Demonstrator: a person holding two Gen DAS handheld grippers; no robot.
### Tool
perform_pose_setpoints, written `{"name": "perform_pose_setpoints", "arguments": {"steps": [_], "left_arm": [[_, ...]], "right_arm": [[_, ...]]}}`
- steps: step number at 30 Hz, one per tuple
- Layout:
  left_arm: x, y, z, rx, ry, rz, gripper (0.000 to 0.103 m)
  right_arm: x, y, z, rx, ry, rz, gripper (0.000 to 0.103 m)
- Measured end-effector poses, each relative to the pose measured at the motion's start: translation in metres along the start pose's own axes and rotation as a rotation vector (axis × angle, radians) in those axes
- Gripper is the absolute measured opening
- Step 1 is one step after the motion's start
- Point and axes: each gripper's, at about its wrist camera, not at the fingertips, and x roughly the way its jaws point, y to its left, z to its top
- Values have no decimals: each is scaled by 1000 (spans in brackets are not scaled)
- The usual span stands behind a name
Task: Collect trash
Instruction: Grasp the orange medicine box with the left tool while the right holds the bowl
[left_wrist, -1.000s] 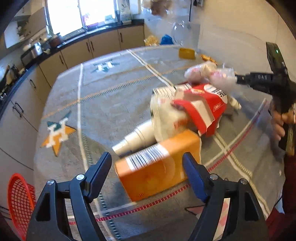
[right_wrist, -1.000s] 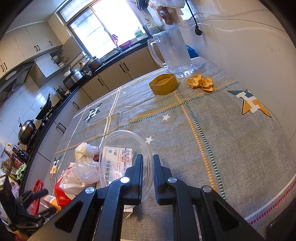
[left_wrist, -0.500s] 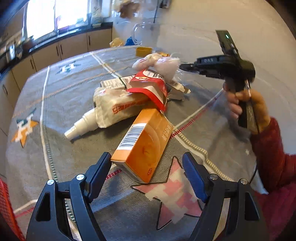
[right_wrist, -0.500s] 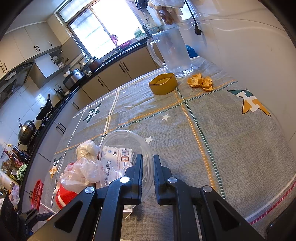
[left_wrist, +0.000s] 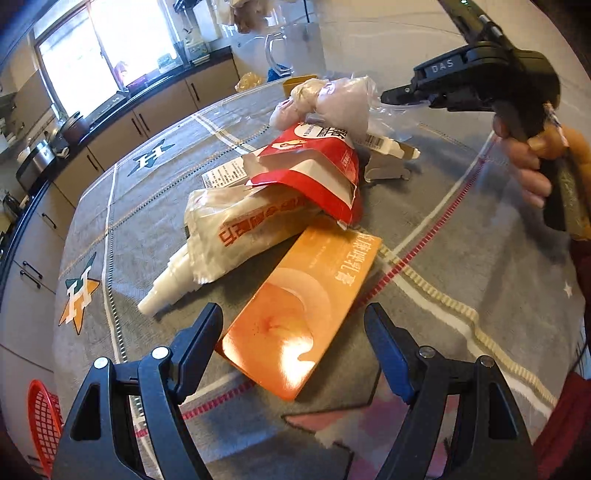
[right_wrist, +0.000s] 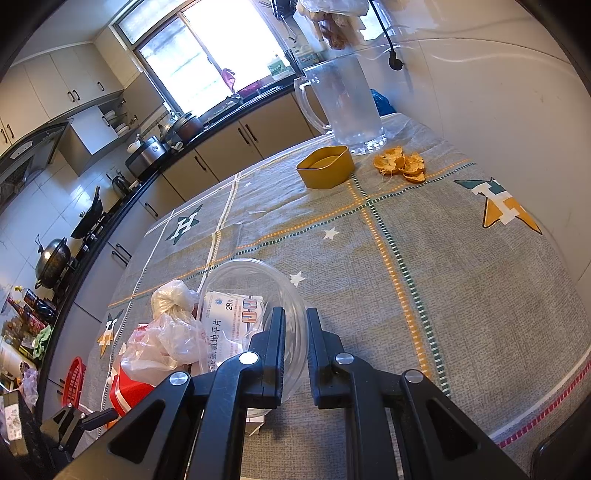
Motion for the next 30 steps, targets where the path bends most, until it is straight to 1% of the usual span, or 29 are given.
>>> {"name": "perform_pose_setpoints", "arguments": {"steps": [2, 3, 5, 8, 11, 17, 19, 22, 25, 30], "left_arm": [[4, 0, 2, -23, 4, 15, 76], [5, 1, 3, -43, 1, 19, 72], [7, 1, 5, -74, -4, 29, 70], [2, -4, 1, -97, -26, 42, 64], [-4, -8, -3, -123, -44, 33, 57], [-15, -9, -13, -189, -70, 7, 49], [-19, -7, -17, -206, -76, -4, 49], [-21, -4, -22, -235, -74, -19, 49], [-22, -3, -23, -246, -56, -34, 48], [-15, 4, -19, -304, -17, -46, 49]], "right_arm": [[0, 0, 0, -4, -1, -5, 12], [0, 1, 0, -9, -1, -10, 12], [-1, 4, -1, -23, -7, -22, 12], [-4, 8, -3, -46, -15, -26, 10], [-12, 11, -4, -56, -51, -43, 6], [-29, 8, -10, -26, -90, -13, 6], [-42, 9, -15, -23, -120, -13, 6], [-61, 9, -27, -17, -162, 11, 6], [-71, 10, -36, -25, -164, 24, 6], [-86, 18, -43, -40, -164, 52, 6]]}}
